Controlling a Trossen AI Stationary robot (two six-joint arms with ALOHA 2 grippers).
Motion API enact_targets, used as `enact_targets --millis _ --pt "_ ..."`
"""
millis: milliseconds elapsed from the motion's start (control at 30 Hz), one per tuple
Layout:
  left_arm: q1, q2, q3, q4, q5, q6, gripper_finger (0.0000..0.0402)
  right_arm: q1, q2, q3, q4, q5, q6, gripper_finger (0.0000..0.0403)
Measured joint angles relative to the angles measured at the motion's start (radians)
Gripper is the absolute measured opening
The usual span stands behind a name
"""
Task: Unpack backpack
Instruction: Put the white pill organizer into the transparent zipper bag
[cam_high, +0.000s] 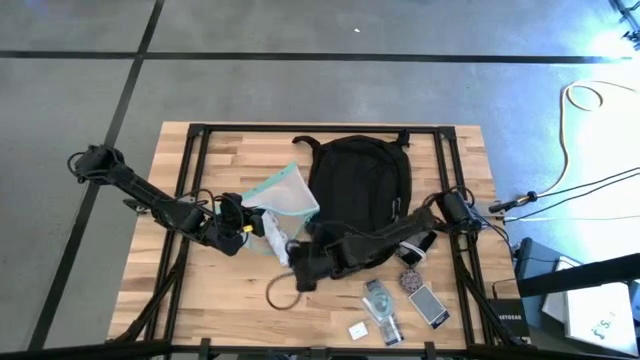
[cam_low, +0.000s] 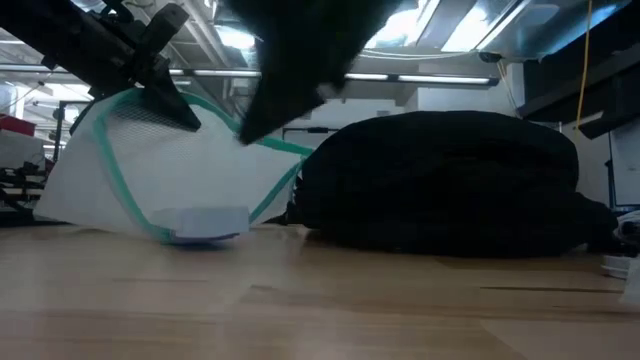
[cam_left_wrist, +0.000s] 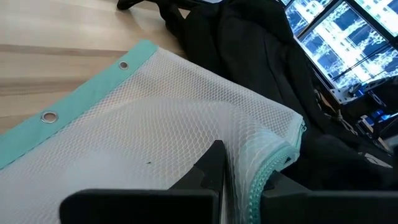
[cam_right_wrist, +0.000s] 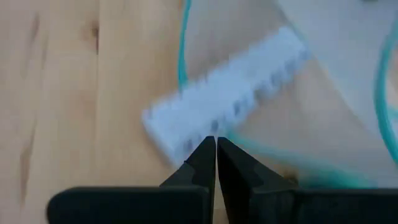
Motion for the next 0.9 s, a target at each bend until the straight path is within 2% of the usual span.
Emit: enact_targets --millis 133,367,600,700,833,900 --pt "0.0 0.0 0.0 0.0 -0.001 0.0 0.0001 0.009 0.02 -0.006 -0.109 -0.021 0.091 0.0" --pt "0.0 0.0 0.0 0.004 -0.001 -0.005 0.0001 -0.004 0.095 -0.005 -0.012 -0.124 0.058 0.0" --pt "0.001 0.0 0.0 0.006 -0.004 -0.003 0.0001 -0.026 0.106 -0.005 0.047 -0.139 0.036 0.0" --pt "0.001 0.0 0.0 0.009 -0.006 -0.003 0.0001 -0.028 0.106 -0.005 0.14 -0.158 -0.01 0.0" --pt "0.001 0.0 0.0 0.024 -0.006 0.001 0.0001 -0.033 0.126 -0.003 0.346 -0.338 -0.097 0.0" --pt "0.001 0.0 0.0 0.022 -0.006 0.001 0.0001 -0.037 0.155 -0.003 0.443 -0.367 -0.139 0.0"
